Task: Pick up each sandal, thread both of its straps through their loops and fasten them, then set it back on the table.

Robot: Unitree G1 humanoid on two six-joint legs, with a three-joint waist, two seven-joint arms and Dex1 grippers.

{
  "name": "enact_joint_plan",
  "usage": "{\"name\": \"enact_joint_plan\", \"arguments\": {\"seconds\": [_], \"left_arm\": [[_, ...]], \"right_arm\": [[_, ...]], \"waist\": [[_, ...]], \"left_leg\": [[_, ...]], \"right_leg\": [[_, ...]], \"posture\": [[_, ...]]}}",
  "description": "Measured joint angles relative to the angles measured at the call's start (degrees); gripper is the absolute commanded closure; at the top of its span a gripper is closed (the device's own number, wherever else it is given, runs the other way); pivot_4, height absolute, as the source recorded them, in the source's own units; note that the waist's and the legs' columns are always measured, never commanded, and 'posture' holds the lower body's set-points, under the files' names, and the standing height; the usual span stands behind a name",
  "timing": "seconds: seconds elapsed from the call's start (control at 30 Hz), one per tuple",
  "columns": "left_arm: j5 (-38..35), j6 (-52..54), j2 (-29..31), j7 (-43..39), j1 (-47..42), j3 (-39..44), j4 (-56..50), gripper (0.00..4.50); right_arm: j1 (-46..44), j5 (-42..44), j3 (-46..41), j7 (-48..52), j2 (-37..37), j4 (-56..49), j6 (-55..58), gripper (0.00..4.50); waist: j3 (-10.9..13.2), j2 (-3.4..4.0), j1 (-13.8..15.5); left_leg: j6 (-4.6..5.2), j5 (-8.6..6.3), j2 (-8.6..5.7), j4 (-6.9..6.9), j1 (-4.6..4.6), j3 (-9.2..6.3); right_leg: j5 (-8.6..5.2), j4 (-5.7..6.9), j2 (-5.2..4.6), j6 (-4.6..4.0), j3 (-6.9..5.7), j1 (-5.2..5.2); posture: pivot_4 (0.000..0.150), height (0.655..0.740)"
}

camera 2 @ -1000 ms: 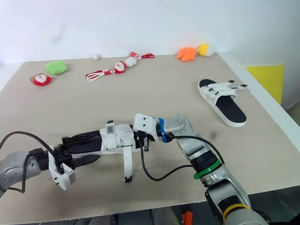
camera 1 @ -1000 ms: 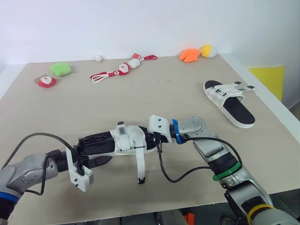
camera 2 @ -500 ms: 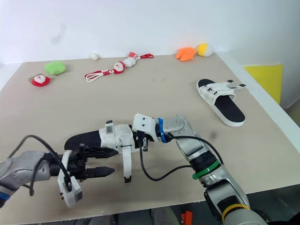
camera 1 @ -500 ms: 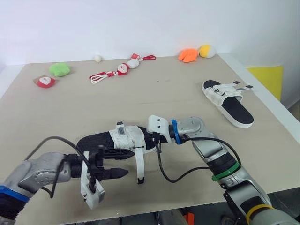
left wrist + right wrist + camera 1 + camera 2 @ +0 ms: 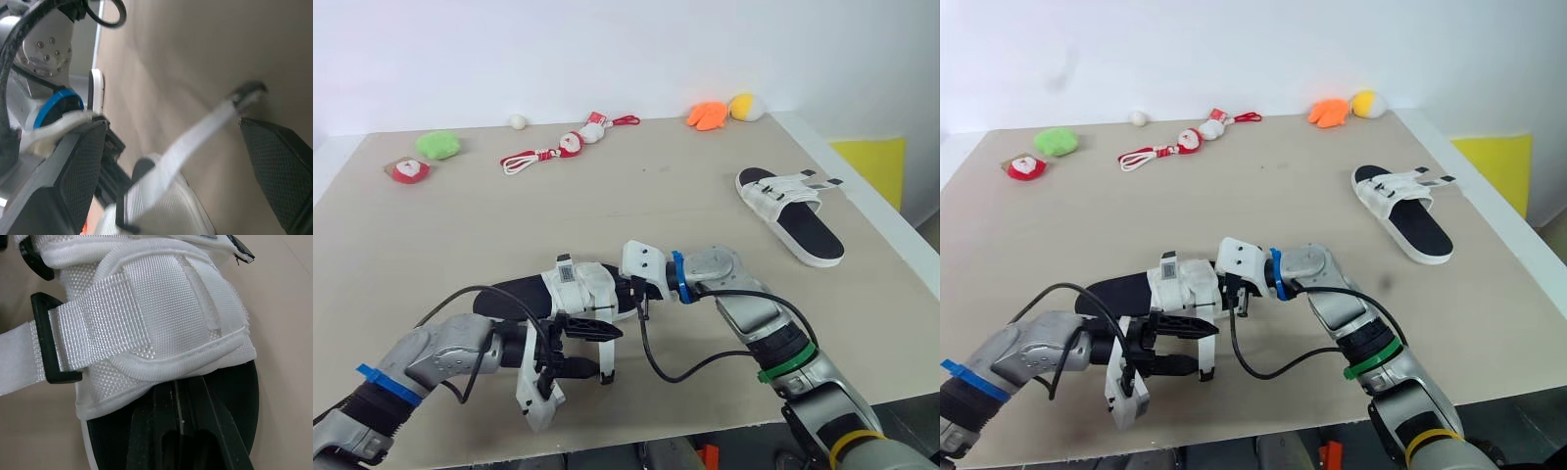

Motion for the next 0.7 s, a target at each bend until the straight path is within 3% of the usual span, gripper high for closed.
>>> {"name": "enact_joint_plan", "arguments": {"seconds": [0.1, 0.2, 0.23, 0.27, 0.4, 0.5, 0.57, 0.7], "left_arm": [[-0.13, 0.08, -0.24, -0.68, -0.42, -0.44, -0.02, 0.04], [-0.09, 0.16, -0.26, -1.55, -0.59, -1.40, -0.03, 1.36], [-0.09, 0.15, -0.28, -1.83, -0.58, -1.87, -0.03, 1.51], [-0.10, 0.15, -0.43, -2.05, -0.58, -2.27, -0.03, 2.30], [-0.56, 0.24, -0.55, -3.32, -0.63, -3.09, -0.03, 4.25], [-4.26, 2.16, 0.00, -5.36, -1.45, -3.94, -0.55, 4.41], [-10.69, 8.01, 1.49, -8.99, -0.33, -5.42, -2.40, 4.41], [-30.58, 28.84, 6.52, -17.96, 1.84, -5.91, -10.66, 4.41]], "right_arm": [[0.17, 0.01, -0.06, -0.14, -0.10, -0.36, 0.39, 4.50], [0.48, 0.07, -0.22, -0.43, -0.10, -0.76, 0.73, 4.50], [0.55, 0.08, -0.23, -0.52, -0.10, -0.90, 0.83, 4.50], [0.67, 0.09, -0.25, -0.70, -0.10, -1.05, 0.94, 4.50], [1.06, 0.10, -0.28, -1.21, -0.10, -1.49, 1.02, 4.50], [1.12, 0.13, -0.27, -1.33, -0.13, -1.58, 1.15, 4.50], [1.15, 0.19, -0.27, -1.29, -0.13, -1.64, 1.15, 4.50], [1.19, 0.21, -0.27, -1.38, -0.13, -1.52, 0.96, 4.50]], "waist": [[0.00, 0.00, 0.06], [0.00, 0.00, 0.06], [0.00, 0.00, 0.06], [0.00, 0.00, 0.06], [0.00, 0.00, 0.07], [-0.02, 0.00, 0.07], [-0.01, 0.00, 0.05], [0.01, -0.02, -0.02]], "left_leg": [[0.00, 0.00, 0.00, 0.00, 0.00, 0.00], [0.00, 0.00, -0.01, 0.00, -0.01, 0.00], [0.00, 0.00, -0.01, 0.00, -0.01, 0.00], [0.00, 0.00, -0.01, 0.00, -0.01, 0.00], [0.00, 0.00, -0.01, 0.00, -0.01, 0.00], [0.00, 0.00, -0.02, 0.01, -0.01, 0.00], [0.00, 0.00, 0.00, 0.00, -0.01, -0.01], [0.01, -0.01, 0.04, 0.00, -0.04, -0.04]], "right_leg": [[0.00, 0.00, 0.00, 0.00, 0.00, 0.00], [0.00, 0.00, -0.01, 0.00, 0.01, 0.01], [0.00, 0.00, -0.01, 0.00, 0.01, 0.01], [-0.01, 0.00, -0.01, 0.00, 0.01, 0.01], [0.00, 0.00, -0.01, 0.00, 0.01, 0.01], [0.00, 0.00, -0.01, 0.00, 0.01, 0.01], [-0.02, 0.00, 0.00, 0.00, 0.00, 0.00], [-0.05, 0.05, 0.03, 0.00, -0.04, -0.03]], "posture": [[0.150, 0.7400], [0.150, 0.7400], [0.150, 0.7400], [0.150, 0.7400], [0.150, 0.7400], [0.150, 0.7400], [0.150, 0.7400], [0.150, 0.7400]]}}
